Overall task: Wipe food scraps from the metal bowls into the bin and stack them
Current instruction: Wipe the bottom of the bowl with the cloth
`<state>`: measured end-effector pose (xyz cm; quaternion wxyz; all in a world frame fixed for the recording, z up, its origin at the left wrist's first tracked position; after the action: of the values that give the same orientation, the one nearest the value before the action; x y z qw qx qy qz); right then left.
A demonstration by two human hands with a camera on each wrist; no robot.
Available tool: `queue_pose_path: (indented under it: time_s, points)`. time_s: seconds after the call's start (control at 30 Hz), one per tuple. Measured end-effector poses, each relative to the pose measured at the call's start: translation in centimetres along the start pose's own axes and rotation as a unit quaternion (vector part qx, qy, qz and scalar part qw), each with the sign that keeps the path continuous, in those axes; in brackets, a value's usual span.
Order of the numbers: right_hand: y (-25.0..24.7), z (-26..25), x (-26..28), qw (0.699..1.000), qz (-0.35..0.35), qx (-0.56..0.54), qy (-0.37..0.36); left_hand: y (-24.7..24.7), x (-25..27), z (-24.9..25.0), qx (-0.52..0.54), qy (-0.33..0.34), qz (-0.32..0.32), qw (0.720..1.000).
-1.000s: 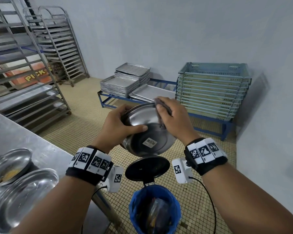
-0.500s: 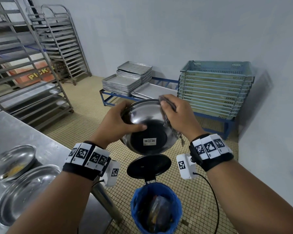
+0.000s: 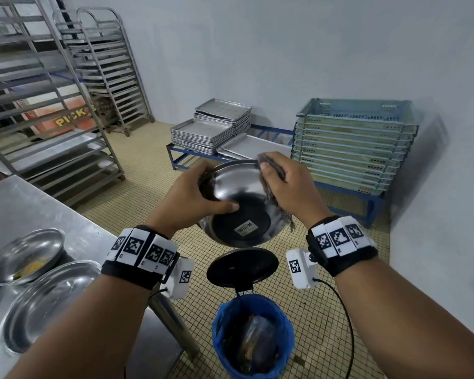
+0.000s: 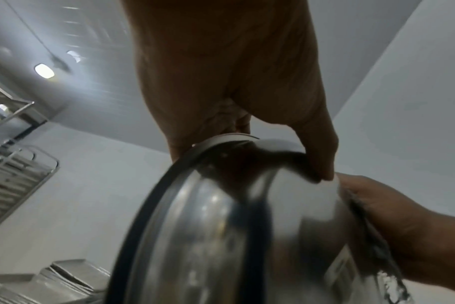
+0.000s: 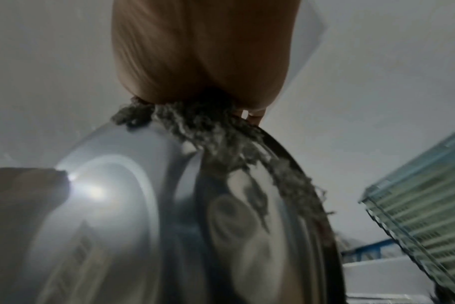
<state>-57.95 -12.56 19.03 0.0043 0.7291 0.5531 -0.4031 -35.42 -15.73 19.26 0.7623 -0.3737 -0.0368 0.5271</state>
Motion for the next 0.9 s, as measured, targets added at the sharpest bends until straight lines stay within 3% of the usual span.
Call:
queue_pose_path:
  time_s: [0.13,0.37,0.47,0.57,0.63,0.73,0.83,0.9]
  points:
    - [0.1,-0.4,-0.1,1.000,0.002,0.007,-0.030,-0.1,0.0,0.5,0.030,0.012,0.017,0.999]
    - [-0.5,2.8,0.5,0.988,0.041,-0.127,0.080,-0.9,1.2,-2.0,0.212,-0.060,0.119,0.968]
    - [-0.5,2.2,0.3,0.989,0.056,-0.124,0.057,-0.6,1.5,-2.3,0.188,-0.088,0.120,0.971]
    - [-0.4,0.4,-0.1,0.995,0.050,-0.074,-0.036,0.0,1.7,-2.3,0.143,-0.139,0.091,0.976]
    - [0.4,-0.4,0.2,0.994,0.024,-0.010,-0.108,1.0,2.0,-2.1,0.198,-0.207,0.070,0.955]
    - [1.6,-0.9,1.2,0.985,0.008,0.067,-0.158,2.2,2.3,-1.4,0.278,-0.317,0.080,0.903]
    - [2.5,-1.2,2.5,0.977,-0.026,0.068,-0.198,2.6,2.8,-1.3,0.373,-0.355,0.131,0.847]
    - [3.1,-1.2,3.5,0.973,-0.063,0.050,-0.219,2.5,3.3,-1.9,0.403,-0.349,0.165,0.830]
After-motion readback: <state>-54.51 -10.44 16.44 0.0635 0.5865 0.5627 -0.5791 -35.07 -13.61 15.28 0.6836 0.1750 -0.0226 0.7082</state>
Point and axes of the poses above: each hand's wrist, its own x-axis away from the middle knuckle, its own y-axis out of the palm, z = x × y, the point moved 4 cm from there along -x, towards the middle knuckle, and after that the axes turned 6 degrees about -x, right-handed, at the moved point
